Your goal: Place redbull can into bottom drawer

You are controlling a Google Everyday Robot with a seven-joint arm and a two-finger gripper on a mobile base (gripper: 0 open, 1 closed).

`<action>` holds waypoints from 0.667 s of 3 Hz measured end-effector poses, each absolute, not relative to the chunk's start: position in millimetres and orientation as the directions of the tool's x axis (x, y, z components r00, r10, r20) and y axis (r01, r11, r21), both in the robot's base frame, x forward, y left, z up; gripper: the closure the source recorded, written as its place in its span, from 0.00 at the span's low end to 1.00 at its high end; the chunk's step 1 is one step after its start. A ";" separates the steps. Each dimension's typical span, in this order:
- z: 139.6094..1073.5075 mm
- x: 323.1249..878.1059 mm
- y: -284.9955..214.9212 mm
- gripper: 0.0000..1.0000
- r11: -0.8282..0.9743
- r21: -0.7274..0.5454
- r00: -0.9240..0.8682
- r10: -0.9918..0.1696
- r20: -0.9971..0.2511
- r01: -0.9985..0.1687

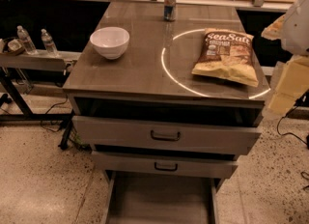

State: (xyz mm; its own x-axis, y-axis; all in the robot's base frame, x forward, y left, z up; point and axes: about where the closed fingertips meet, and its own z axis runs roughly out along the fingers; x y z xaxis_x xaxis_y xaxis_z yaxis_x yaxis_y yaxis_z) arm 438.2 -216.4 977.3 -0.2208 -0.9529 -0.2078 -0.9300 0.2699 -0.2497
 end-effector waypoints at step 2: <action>977.2 456.8 -216.2 0.00 0.262 -0.267 -0.202 -0.951 -0.232 -0.927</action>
Offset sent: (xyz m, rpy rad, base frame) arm 0.0429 -0.0014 -0.0049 0.0474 -0.0379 0.0325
